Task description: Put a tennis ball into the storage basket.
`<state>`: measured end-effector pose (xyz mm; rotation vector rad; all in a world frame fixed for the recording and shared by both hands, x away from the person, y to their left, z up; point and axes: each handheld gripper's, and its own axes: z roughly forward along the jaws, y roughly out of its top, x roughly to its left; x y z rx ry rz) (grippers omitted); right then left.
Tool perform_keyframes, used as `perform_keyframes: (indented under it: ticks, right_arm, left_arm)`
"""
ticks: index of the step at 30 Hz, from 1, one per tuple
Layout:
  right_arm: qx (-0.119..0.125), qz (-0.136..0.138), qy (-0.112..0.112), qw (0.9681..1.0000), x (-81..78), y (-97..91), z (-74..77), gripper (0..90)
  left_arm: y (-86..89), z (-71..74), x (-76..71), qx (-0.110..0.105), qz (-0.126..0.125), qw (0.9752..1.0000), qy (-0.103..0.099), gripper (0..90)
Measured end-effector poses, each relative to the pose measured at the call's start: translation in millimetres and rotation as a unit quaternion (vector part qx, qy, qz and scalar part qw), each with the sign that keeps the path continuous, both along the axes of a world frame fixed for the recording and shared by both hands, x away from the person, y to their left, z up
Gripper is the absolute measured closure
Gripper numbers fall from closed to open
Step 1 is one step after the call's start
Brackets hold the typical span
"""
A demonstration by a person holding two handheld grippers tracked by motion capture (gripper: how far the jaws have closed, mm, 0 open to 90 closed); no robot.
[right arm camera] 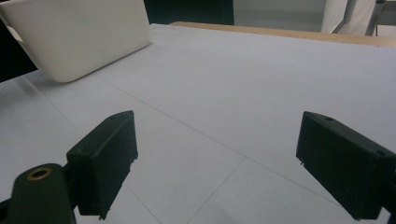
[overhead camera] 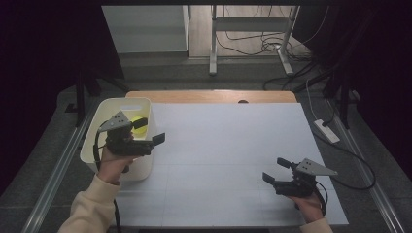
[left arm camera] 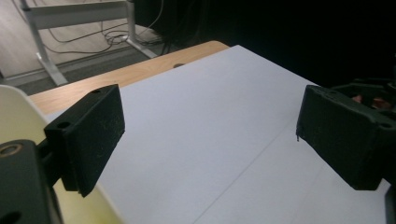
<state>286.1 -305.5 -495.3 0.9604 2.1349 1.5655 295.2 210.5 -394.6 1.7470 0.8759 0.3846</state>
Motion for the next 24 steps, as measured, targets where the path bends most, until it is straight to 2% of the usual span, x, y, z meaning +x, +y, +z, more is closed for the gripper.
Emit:
perform_keyframes:
  ticks: [6, 12, 17, 21, 24]
  right_arm:
    - [-0.002, 0.0, 0.0, 1.0, -0.8, 0.3, 0.3, 12.3]
    - [-0.003, 0.001, 0.0, 1.0, -1.7, 1.3, 0.6, 12.3]
    - [-0.003, 0.0, -0.001, 1.0, -2.4, 1.7, 0.4, 12.3]
    - [-0.004, 0.001, 0.001, 1.0, -2.8, 0.8, 0.1, 12.3]
    - [-0.003, 0.002, 0.0, 1.0, -3.5, 1.0, 0.2, 12.3]
  left_arm:
    - [-13.1, -4.2, -8.3, 0.001, -0.023, 0.9997, 0.002, 8.7]
    - [-31.7, -12.3, -16.4, -0.001, -0.056, 0.9984, 0.005, 8.8]
    - [-41.7, -18.9, -24.6, -0.002, -0.074, 0.9973, 0.007, 10.5]
    - [-51.4, -26.5, -37.2, 0.006, -0.09, 0.996, 0.001, 10.6]
    - [-55.8, -35.5, -44.5, 0.007, -0.094, 0.9955, 0.004, 10.4]
